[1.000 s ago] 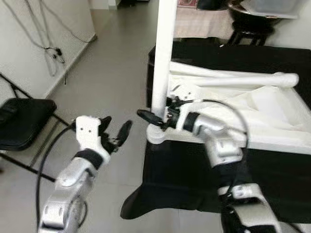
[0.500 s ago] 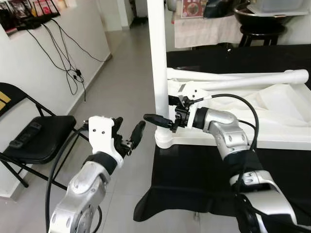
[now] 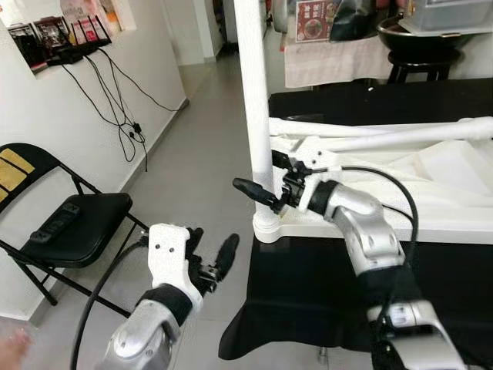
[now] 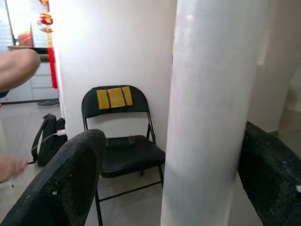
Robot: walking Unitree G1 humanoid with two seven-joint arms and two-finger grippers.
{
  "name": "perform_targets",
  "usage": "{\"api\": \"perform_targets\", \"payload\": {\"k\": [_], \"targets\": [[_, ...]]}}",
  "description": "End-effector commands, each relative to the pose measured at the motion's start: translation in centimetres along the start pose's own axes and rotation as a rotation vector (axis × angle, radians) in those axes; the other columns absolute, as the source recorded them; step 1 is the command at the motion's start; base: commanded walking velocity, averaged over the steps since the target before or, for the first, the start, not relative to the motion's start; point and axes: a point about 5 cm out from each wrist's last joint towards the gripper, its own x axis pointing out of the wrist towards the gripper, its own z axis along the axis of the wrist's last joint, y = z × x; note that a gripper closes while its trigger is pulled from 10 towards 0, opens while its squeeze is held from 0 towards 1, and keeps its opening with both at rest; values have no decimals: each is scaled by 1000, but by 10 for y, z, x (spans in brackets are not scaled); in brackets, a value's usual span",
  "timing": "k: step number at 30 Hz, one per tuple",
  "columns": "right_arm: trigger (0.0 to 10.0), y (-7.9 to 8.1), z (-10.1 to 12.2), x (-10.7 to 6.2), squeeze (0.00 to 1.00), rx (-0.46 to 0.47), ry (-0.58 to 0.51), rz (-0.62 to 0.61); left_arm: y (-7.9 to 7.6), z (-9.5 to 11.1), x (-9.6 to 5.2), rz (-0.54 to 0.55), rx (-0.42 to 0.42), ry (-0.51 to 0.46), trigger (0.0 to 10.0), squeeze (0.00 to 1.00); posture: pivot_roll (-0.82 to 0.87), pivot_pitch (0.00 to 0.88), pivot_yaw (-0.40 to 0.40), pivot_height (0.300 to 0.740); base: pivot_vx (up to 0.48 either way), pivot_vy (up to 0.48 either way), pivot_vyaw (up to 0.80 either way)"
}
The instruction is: Building children table
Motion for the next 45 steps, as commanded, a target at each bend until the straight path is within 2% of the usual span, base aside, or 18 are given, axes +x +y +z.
{"api": "perform_targets", "payload": {"k": [1, 5, 9, 15, 17, 19, 21, 24, 28, 32, 33, 34, 36, 37, 39, 41, 44, 45], "targets": [[10000, 7, 5, 4, 0, 7, -20, 31, 1, -2, -2, 16, -1, 21, 10000, 0, -91, 56, 126, 740, 0, 0, 0], [10000, 12, 13, 6, 0, 5, -30, 44, -1, 0, 0, 34, -9, 2, 10000, 0, -87, 39, 97, 740, 0, 0, 0], [10000, 9, 27, 9, 0, -5, -44, 31, -6, 9, 0, 44, -48, -39, 10000, 0, -87, 36, 64, 740, 0, 0, 0], [10000, 9, 37, 10, 0, -23, -35, 28, -15, 16, -1, 46, -92, -58, 10000, 0, -82, 35, 56, 740, 0, 0, 0], [10000, 13, 33, 12, 0, 6, -31, 35, -17, 20, 3, 27, 0, -54, 10000, 0, -37, 5, 30, 740, 0, 0, 0], [10000, 13, 33, 12, 0, 6, -31, 35, -17, 20, 3, 27, 0, -54, 10000, 0, -37, 5, 30, 740, 0, 0, 0], [10000, 17, 28, 15, 0, 40, -32, 29, -8, 22, 2, 72, 52, -54, 10000, 0, -49, 17, 31, 740, 0, 0, 0], [10000, 20, 29, 16, 0, 35, -35, 57, -2, 20, -2, 102, 63, -43, 10000, 0, -43, 30, 49, 740, 0, 0, 0], [10000, 19, 30, 15, 0, 43, -39, 58, -2, 19, -4, 103, 63, -32, 10000, 0, -52, 48, 70, 740, 0, 0, 0], [10000, 16, 25, 13, 0, 33, -1, 68, -2, 13, -15, 101, 72, 6, 10000, 0, -40, 80, 72, 740, 0, 0, 0], [10000, 12, 24, 15, 0, 18, 19, 67, -3, 15, -23, 111, 66, 6, 10000, 0, -14, 99, 59, 740, 0, 0, 0], [10000, 7, 27, 19, 0, 14, 22, 58, -5, 18, -34, 115, 103, 12, 10000, 0, 8, 133, 42, 740, 0, 0, 0], [10000, 7, 27, 19, 0, 14, 22, 58, -5, 18, -34, 115, 103, 12, 10000, 0, 8, 133, 42, 740, 0, 0, 0], [10000, 3, 30, 24, 0, 14, 22, 48, -5, 17, -45, 136, 121, 27, 10000, 0, 18, 145, 35, 740, 0, 0, 0], [10000, 3, 30, 24, 0, 14, 22, 48, -5, 17, -45, 136, 121, 27, 10000, 0, 18, 145, 35, 740, 0, 0, 0], [10000, -5, 35, 29, 0, 10, 28, 36, -6, 15, -59, 137, 114, 31, 10000, 0, 23, 209, 29, 740, 0, 0, 0], [10000, -9, 36, 30, 0, 10, 36, 29, -7, 16, -61, 112, 104, 15, 10000, 0, 29, 229, 26, 740, 0, 0, 0], [10000, -14, 37, 31, 0, 10, 42, 22, -9, 17, -61, 78, 110, 6, 10000, 0, 27, 260, 19, 740, 0, 0, 0]]}}
